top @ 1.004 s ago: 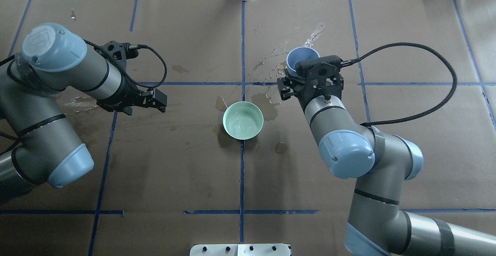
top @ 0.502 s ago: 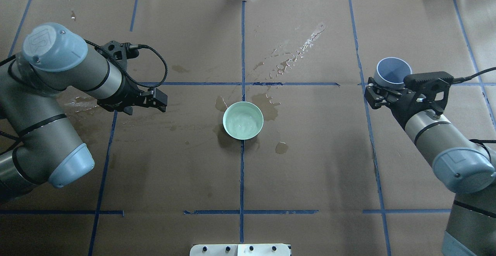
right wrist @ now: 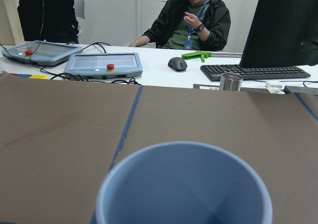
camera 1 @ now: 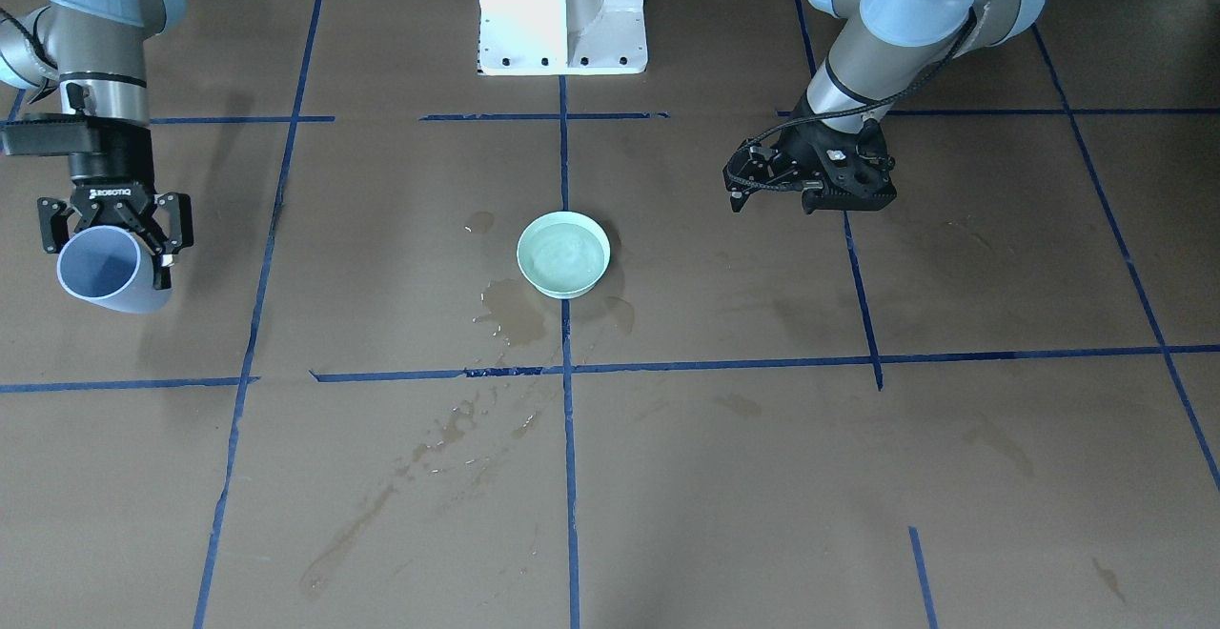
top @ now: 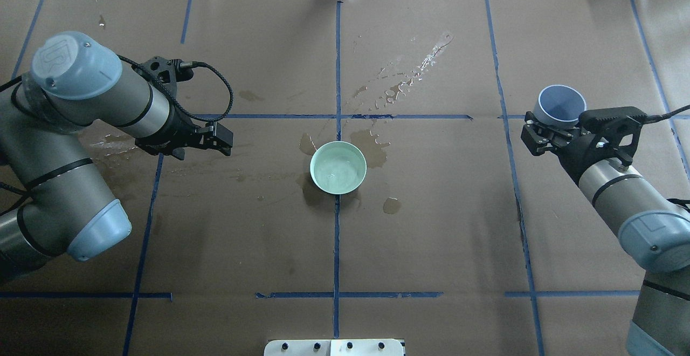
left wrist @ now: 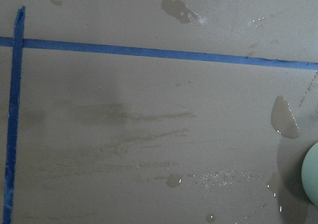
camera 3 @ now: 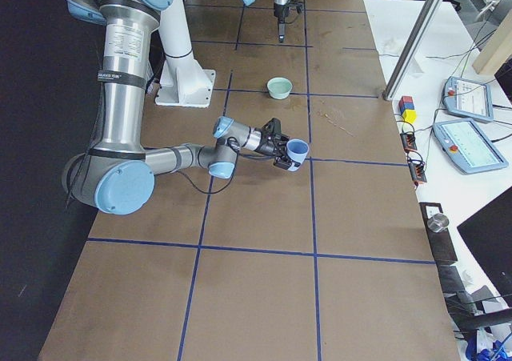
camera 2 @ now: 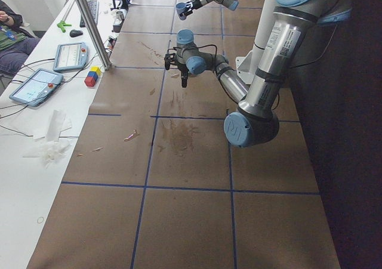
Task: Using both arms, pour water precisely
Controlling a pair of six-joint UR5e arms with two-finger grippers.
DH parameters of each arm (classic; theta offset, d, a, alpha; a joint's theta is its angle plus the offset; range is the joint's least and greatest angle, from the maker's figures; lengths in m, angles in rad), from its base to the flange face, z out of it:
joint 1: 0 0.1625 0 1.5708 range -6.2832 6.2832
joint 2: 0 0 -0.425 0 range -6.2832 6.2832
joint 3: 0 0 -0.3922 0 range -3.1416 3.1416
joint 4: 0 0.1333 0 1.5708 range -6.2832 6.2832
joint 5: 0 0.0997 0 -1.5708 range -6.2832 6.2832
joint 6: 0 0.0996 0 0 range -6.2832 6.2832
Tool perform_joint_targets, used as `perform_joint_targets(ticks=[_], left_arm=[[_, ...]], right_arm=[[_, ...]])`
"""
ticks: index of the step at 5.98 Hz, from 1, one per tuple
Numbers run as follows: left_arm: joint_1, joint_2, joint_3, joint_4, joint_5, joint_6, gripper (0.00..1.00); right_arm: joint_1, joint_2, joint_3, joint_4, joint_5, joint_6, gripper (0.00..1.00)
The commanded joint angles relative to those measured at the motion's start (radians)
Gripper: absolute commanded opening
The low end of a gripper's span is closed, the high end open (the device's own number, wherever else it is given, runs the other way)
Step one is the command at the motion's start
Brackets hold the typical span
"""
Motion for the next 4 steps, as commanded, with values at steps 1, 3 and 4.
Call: perform_joint_targets(ticks=[1,3,4], left_arm=[[0.000,-0.004,0.000,0.002,0.000,0.000,1.00],[0.000,-0.005,-0.002,0.002,0.002,-0.006,1.00],[0.000,-0.005,-0.002,0.002,0.002,-0.008,1.00]], right_arm=[[0.013,-0.001,-0.105,0.065,-0.002,0.012,0.09],[0.013,0.000,-0.238,0.240,-0.004,0.006,0.10],[0.015,-0.003,-0.251,0.242,-0.007,0.009,0.12]])
